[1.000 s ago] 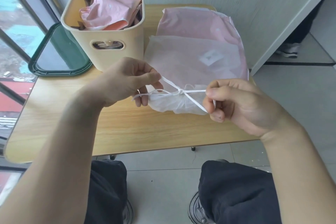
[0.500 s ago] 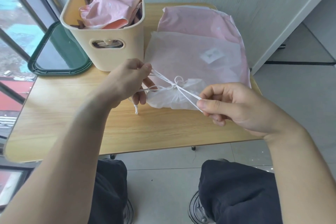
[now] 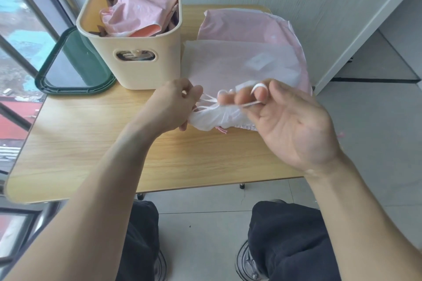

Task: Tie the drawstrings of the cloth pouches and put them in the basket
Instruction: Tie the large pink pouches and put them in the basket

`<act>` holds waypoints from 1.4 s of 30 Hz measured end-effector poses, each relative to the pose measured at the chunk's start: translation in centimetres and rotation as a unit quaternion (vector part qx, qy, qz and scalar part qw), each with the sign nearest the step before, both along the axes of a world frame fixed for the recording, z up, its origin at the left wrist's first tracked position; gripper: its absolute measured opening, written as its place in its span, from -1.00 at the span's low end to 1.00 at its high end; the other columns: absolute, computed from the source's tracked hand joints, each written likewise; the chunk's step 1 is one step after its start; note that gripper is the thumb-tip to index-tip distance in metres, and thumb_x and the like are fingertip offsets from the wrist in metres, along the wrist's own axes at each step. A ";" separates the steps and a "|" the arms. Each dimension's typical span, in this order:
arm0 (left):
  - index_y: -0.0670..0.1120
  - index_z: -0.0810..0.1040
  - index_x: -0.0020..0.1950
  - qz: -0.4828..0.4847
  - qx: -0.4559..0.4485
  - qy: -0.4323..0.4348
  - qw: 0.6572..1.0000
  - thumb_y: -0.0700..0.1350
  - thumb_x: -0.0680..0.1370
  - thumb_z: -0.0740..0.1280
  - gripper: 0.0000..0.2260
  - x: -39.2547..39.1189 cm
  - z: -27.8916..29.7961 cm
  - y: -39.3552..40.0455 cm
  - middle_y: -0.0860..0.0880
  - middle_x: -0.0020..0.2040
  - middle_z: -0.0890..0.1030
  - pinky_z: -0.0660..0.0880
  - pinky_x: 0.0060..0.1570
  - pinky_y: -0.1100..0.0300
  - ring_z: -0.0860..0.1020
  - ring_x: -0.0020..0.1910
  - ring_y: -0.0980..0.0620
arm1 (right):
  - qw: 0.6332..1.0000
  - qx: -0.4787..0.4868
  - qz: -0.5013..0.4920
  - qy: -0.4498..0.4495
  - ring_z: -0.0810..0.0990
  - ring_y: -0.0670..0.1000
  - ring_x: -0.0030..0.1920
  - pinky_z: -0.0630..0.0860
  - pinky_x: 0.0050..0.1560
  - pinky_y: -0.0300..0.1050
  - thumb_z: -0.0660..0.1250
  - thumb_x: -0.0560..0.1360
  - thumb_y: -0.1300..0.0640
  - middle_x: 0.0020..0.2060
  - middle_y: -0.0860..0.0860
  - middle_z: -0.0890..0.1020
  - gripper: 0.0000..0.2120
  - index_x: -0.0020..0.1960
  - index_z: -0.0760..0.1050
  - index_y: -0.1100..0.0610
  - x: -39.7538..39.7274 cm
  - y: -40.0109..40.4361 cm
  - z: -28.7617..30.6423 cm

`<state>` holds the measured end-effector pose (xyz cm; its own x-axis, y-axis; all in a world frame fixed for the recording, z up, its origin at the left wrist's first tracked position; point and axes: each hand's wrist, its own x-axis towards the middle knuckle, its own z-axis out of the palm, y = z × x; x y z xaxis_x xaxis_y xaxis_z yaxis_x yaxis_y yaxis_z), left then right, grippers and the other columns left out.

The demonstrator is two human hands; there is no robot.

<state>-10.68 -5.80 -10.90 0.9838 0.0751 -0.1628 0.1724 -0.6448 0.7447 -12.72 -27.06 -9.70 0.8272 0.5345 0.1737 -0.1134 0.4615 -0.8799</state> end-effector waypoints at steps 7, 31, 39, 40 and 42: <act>-0.11 0.56 -0.13 0.062 0.082 -0.111 0.989 -0.06 0.62 0.30 -0.82 0.2 -0.6 0.5 -0.07 -0.20 0.65 0.32 -0.42 0.21 0.49 -0.34 -0.01 | 0.983 -0.154 -0.051 0.091 0.32 -0.06 -0.43 0.58 0.04 -0.14 0.27 0.54 0.12 -0.44 -0.05 0.27 -0.83 -0.18 0.44 0.18 -0.3 0.7 -0.3; -0.05 0.41 -0.11 -0.169 0.015 -0.183 0.969 0.07 0.62 0.30 -0.77 -1.3 0.4 0.3 0.03 -0.36 0.45 0.29 -0.40 0.26 0.39 -0.41 0.11 | 0.894 -0.332 -0.287 -0.093 0.65 -0.08 0.16 0.62 0.11 0.14 0.45 0.46 -0.06 0.07 -0.06 0.69 -0.66 0.14 0.58 0.12 2.5 -4.5 -0.4; -0.20 0.37 -0.06 -0.021 -0.046 -0.223 0.974 0.04 0.66 0.23 -0.69 0.6 1.3 -0.4 0.08 -0.31 0.38 0.28 -0.43 0.36 0.33 -0.39 0.16 | 0.881 -0.440 -0.146 -0.098 0.54 0.00 -0.39 0.44 -0.47 -0.16 0.47 0.29 -0.43 -0.30 0.05 0.67 -0.42 -0.08 0.65 0.08 2.6 -6.9 0.7; -0.18 0.39 -0.03 -0.010 -0.031 -0.193 0.981 0.08 0.66 0.23 -0.69 1.2 1.3 -0.3 0.08 -0.28 0.42 0.29 -0.43 0.36 0.37 -0.36 0.14 | 0.875 -0.450 -0.152 -0.092 0.50 -0.01 -0.44 0.41 -0.49 -0.17 0.48 0.32 -0.38 -0.41 0.00 0.63 -0.45 -0.11 0.63 0.13 2.7 -6.9 0.7; -0.09 0.42 0.06 -0.001 0.007 -0.125 0.992 0.13 0.64 0.21 -0.72 1.9 1.1 -0.2 0.07 -0.17 0.50 0.33 -0.30 0.27 0.46 -0.24 0.10 | 0.851 -0.488 -0.179 -0.075 0.39 -0.10 -0.55 0.31 -0.50 -0.21 0.45 0.43 -0.23 -0.57 -0.14 0.49 -0.58 -0.31 0.47 0.10 3.0 -6.8 0.1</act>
<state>-8.76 -6.05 -9.78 0.9935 0.0735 0.0869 -0.0174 -0.6561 0.7544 -9.74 -33.81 -9.64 0.9749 0.2032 -0.0910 0.0278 -0.5165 -0.8558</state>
